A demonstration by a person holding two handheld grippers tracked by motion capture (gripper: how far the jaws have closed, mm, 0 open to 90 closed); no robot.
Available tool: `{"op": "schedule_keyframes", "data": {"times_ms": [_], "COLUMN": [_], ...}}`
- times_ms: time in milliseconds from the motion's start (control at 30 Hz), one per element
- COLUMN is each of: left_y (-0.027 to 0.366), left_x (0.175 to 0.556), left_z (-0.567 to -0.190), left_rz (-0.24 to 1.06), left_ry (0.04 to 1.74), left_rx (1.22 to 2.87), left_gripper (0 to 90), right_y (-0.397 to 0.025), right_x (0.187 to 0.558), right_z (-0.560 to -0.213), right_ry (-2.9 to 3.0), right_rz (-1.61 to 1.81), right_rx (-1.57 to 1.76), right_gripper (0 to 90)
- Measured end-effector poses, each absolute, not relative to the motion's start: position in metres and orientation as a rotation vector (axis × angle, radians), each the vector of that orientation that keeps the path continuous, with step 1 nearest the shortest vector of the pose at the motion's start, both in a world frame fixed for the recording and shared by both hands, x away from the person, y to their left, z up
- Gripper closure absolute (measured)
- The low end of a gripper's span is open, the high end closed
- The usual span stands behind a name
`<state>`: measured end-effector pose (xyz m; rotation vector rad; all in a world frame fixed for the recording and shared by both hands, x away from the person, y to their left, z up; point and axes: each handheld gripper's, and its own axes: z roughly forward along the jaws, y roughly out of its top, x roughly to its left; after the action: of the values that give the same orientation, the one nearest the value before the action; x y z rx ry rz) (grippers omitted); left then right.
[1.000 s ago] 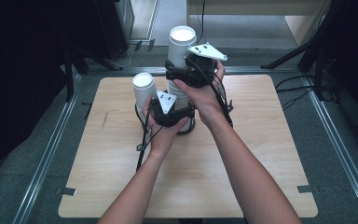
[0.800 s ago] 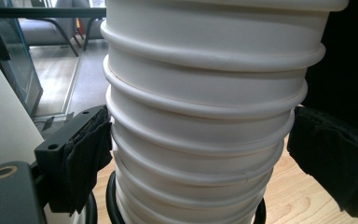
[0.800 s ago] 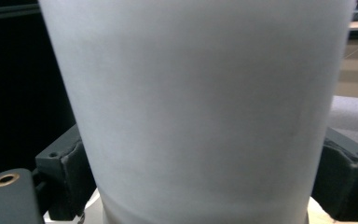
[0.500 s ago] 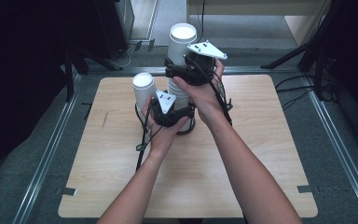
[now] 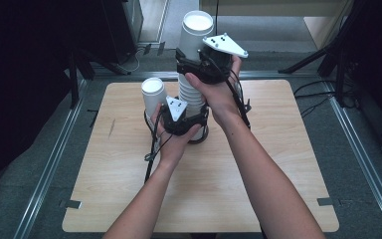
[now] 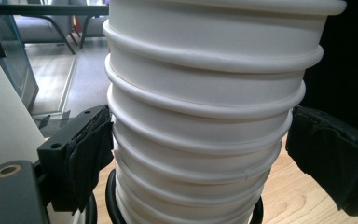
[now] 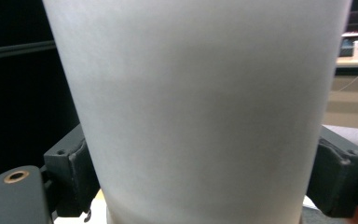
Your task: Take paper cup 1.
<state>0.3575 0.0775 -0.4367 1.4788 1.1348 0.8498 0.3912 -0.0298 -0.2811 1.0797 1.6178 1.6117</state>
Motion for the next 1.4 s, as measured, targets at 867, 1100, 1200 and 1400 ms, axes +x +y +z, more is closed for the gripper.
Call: {"op": "schedule_keyframes", "data": {"times_ms": [867,1100,1200,1400], "left_y": [0.077,0.077,0.077,0.077], "left_x": [0.357,0.357,0.357,0.357], "left_z": [-0.437,-0.437,-0.437,-0.437], "left_rz": [0.85,0.85,0.85,0.848], "left_ry": [1.14,1.142,1.141,1.143], "left_rx": [1.481,1.477,1.479,1.478], "left_gripper": [8.1,8.1,8.1,8.0], "right_y": [-0.038,-0.044,-0.047,-0.061], "right_x": [0.373,0.365,0.364,0.358], "right_z": [-0.247,-0.239,-0.238,-0.238], "right_ry": [1.39,1.357,1.355,1.342], "right_rz": [1.726,1.767,1.764,1.76], "right_rx": [0.913,0.907,0.906,0.913], "right_gripper": [16.7,17.2,17.2,17.3]}}
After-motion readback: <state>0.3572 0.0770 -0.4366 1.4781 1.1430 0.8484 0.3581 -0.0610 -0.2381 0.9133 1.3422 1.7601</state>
